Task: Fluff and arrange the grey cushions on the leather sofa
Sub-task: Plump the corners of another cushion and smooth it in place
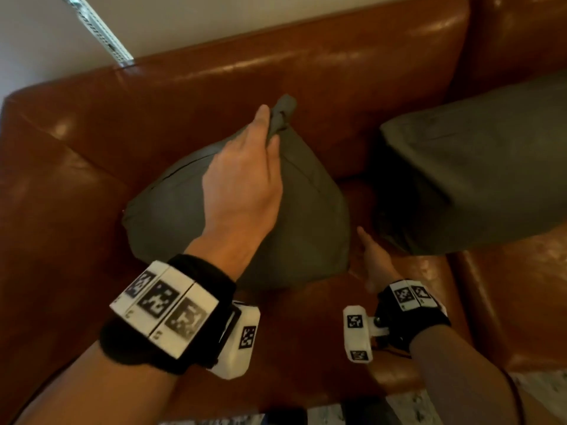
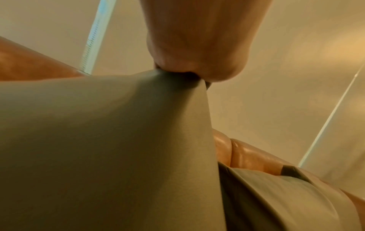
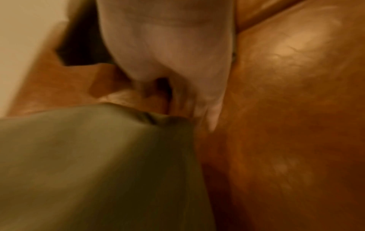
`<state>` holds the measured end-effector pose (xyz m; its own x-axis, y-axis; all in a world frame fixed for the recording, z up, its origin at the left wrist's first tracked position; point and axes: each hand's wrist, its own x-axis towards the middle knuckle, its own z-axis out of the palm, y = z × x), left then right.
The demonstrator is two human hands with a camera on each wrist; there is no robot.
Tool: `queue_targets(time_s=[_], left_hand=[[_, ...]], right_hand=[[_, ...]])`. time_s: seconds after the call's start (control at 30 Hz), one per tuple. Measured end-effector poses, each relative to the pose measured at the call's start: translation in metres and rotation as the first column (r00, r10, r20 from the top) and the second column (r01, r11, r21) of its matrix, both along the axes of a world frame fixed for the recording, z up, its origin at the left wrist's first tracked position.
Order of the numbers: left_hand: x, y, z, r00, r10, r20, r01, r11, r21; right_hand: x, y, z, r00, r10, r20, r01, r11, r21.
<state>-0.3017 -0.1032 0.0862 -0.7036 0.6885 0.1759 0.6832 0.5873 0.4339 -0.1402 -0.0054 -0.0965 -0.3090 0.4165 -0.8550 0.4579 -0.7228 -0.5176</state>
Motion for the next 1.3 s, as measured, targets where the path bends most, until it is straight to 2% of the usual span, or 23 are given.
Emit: queue_targets(time_s=[0.03,0.07,0.23,0.33,0.4,0.47,0.5,0.53,0.57,0.6,0.63,0.67,0.7,0.73,0.8,0.83,0.9,0.97,1.03,1.07,1.13,1.2,1.3], left_hand=[[-0.002,-0.008,0.004,1.0,0.001,0.011,-0.001,0.999,0.045],[-0.004,-0.014,0.007,0.999,0.003,0.032,-0.006,0.996,0.087],[-0.024,-0.041,0.021,0.989,0.105,0.104,-0.128,0.96,0.25],[-0.052,-0.066,0.024,0.953,0.258,0.159,-0.297,0.9,0.319],[-0.069,-0.086,0.021,0.889,0.414,0.197,-0.456,0.845,0.281],[-0.064,-0.099,0.02,0.848,0.516,0.121,-0.53,0.82,0.218],[-0.053,-0.099,0.02,0.871,0.486,0.071,-0.489,0.846,0.213],[-0.038,-0.094,0.018,0.926,0.377,0.012,-0.371,0.907,0.2],[-0.019,-0.084,0.018,0.979,0.194,-0.059,-0.183,0.971,0.155],[0.001,-0.073,0.016,0.994,-0.032,-0.1,0.037,0.998,0.05],[0.021,-0.061,0.014,0.965,-0.242,-0.096,0.231,0.966,-0.119],[0.037,-0.051,0.01,0.927,-0.373,-0.032,0.348,0.891,-0.291],[0.046,-0.043,0.006,0.91,-0.414,0.037,0.391,0.823,-0.411],[0.048,-0.037,0.003,0.911,-0.407,0.065,0.387,0.792,-0.472],[0.041,-0.031,-0.003,0.921,-0.389,0.001,0.349,0.826,-0.443],[0.037,-0.028,-0.006,0.923,-0.382,-0.044,0.337,0.858,-0.387],[0.028,-0.025,-0.006,0.934,-0.35,-0.075,0.323,0.914,-0.245],[0.021,-0.023,0.002,0.953,-0.298,-0.051,0.289,0.948,-0.133],[0.012,-0.023,0.009,0.979,-0.201,-0.017,0.201,0.979,-0.034],[0.007,-0.025,0.013,0.988,-0.155,-0.006,0.155,0.988,0.017],[-0.005,-0.03,0.022,0.996,-0.086,-0.016,0.087,0.991,0.106],[-0.016,-0.037,0.028,1.0,-0.026,0.004,0.025,0.986,0.166],[-0.034,-0.056,0.029,0.99,0.097,0.098,-0.119,0.96,0.252]], right_hand=[[-0.004,-0.005,-0.002,0.995,-0.062,-0.08,0.054,0.993,-0.1],[-0.007,-0.01,0.001,0.988,-0.095,-0.119,0.082,0.991,-0.109],[-0.008,-0.015,0.031,1.0,-0.026,0.015,0.022,0.976,0.215],[0.004,-0.011,0.074,0.993,0.082,0.085,-0.112,0.873,0.474],[0.01,-0.01,0.111,0.986,0.14,0.088,-0.165,0.796,0.582],[0.006,-0.012,0.14,0.966,0.216,0.145,-0.257,0.709,0.657],[0.0,-0.013,0.147,0.952,0.248,0.181,-0.304,0.667,0.68],[-0.008,-0.014,0.153,0.939,0.267,0.216,-0.34,0.636,0.693],[-0.016,-0.016,0.155,0.93,0.277,0.243,-0.366,0.617,0.697],[-0.023,-0.018,0.157,0.921,0.287,0.264,-0.388,0.6,0.7],[-0.03,-0.018,0.159,0.918,0.288,0.273,-0.394,0.578,0.715],[-0.037,-0.018,0.161,0.917,0.288,0.275,-0.394,0.554,0.733],[-0.041,-0.017,0.162,0.919,0.289,0.267,-0.387,0.537,0.75],[-0.044,-0.016,0.163,0.917,0.3,0.263,-0.388,0.522,0.76],[-0.046,-0.014,0.159,0.926,0.336,0.171,-0.343,0.561,0.753],[-0.045,-0.014,0.152,0.948,0.308,0.075,-0.263,0.632,0.729],[-0.033,-0.019,0.132,0.993,0.06,-0.1,0.007,0.826,0.564],[-0.009,-0.029,0.096,0.985,-0.17,0.001,0.155,0.905,0.396],[0.014,-0.045,0.067,0.968,-0.186,0.171,0.157,0.973,0.17],[0.021,-0.052,0.059,0.971,-0.166,0.175,0.161,0.986,0.042],[0.017,-0.056,0.061,0.984,-0.171,0.057,0.175,0.981,-0.088],[0.004,-0.048,0.075,0.971,-0.237,-0.032,0.235,0.971,-0.053],[-0.017,-0.031,0.109,0.958,-0.262,-0.118,0.278,0.947,0.16]])
